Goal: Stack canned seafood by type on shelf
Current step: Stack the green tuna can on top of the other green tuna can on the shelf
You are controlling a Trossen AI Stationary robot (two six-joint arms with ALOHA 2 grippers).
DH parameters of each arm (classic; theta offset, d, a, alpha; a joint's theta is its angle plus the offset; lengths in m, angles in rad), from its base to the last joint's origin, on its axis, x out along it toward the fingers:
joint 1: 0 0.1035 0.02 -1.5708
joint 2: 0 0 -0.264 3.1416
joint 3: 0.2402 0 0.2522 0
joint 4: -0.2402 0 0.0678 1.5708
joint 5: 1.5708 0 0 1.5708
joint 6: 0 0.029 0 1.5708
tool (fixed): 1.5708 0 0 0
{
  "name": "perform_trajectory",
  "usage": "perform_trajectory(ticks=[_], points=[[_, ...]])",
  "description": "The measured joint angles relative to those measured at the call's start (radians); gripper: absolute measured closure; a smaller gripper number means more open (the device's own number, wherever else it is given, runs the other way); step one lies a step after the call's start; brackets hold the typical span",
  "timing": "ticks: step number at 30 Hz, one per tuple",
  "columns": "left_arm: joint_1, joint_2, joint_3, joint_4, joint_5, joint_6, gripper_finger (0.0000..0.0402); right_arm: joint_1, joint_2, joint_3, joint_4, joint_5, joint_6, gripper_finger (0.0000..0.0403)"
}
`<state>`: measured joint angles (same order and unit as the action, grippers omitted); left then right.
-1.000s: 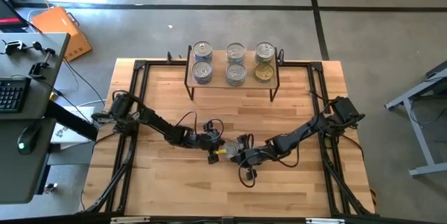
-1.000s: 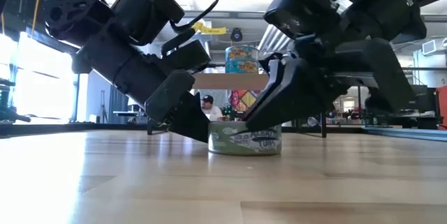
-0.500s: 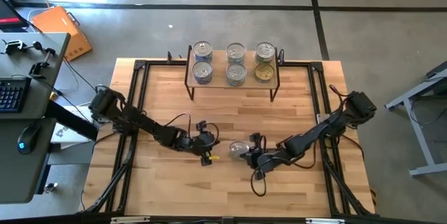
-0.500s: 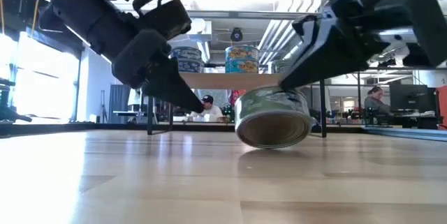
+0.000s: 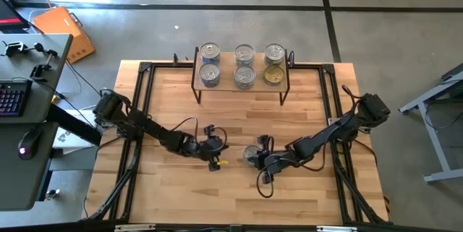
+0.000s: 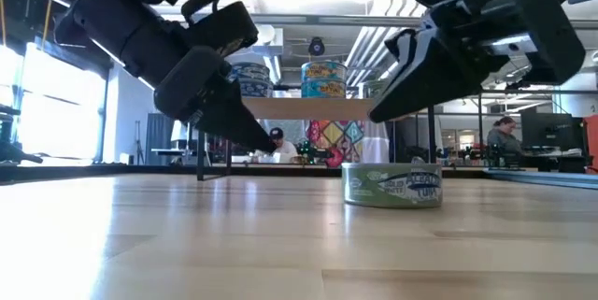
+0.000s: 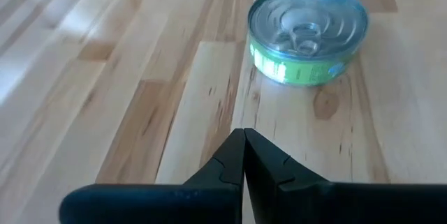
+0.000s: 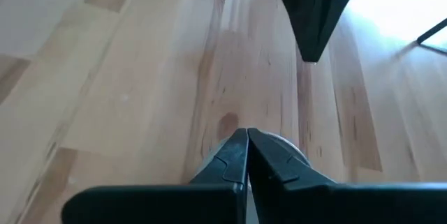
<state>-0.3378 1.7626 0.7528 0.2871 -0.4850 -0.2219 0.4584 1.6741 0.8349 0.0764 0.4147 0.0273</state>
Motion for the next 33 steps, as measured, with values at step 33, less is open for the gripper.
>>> perform_trajectory(ticks=[33], points=[[0.057, 0.14, 0.001, 0.264, 0.133, 0.102, 0.0401, 0.006, 0.191, -0.276, 0.545, -0.014, 0.022, 0.0396]])
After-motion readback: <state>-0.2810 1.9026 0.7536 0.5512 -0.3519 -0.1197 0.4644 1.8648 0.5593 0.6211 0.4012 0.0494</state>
